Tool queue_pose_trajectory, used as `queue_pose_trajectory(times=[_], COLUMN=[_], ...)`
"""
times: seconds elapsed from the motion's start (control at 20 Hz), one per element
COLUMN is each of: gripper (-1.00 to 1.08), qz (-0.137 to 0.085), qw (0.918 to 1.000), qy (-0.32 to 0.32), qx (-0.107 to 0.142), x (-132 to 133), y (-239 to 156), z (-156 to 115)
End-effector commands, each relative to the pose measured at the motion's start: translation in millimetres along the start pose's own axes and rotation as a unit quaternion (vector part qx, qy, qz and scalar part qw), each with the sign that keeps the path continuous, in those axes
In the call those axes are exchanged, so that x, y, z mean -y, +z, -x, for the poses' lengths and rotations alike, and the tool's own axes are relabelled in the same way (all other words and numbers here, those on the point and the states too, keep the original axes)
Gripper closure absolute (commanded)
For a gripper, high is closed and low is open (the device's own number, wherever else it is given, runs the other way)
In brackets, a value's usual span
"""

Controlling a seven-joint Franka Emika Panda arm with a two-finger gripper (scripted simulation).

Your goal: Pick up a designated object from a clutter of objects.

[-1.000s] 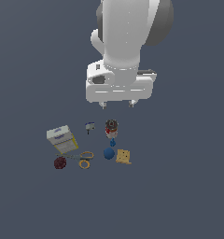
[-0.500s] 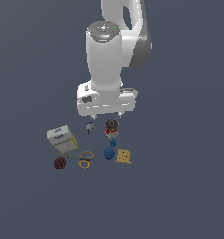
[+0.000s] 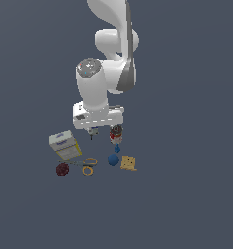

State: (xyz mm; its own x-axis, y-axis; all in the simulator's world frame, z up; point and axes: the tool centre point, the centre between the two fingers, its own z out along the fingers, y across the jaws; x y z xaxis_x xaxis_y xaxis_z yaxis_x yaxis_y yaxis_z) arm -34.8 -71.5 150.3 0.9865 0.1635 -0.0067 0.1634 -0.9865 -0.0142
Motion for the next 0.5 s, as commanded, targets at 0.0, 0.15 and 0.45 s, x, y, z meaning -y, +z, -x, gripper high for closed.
queue_pose_trajectory(times=[0.0,0.15,0.45], gripper=[-0.92,-0.92,-0.92], qz=[0.0,0.001,0.004], qw=[1.0,1.0,0.9999], qy=[-0.004,-0.007,-0.013], qx=[-0.002,-0.002,-0.003], x=[-11.3,-22.5,-37.3], y=[20.6,41.5,70.3], z=[13.6,29.6,56.1])
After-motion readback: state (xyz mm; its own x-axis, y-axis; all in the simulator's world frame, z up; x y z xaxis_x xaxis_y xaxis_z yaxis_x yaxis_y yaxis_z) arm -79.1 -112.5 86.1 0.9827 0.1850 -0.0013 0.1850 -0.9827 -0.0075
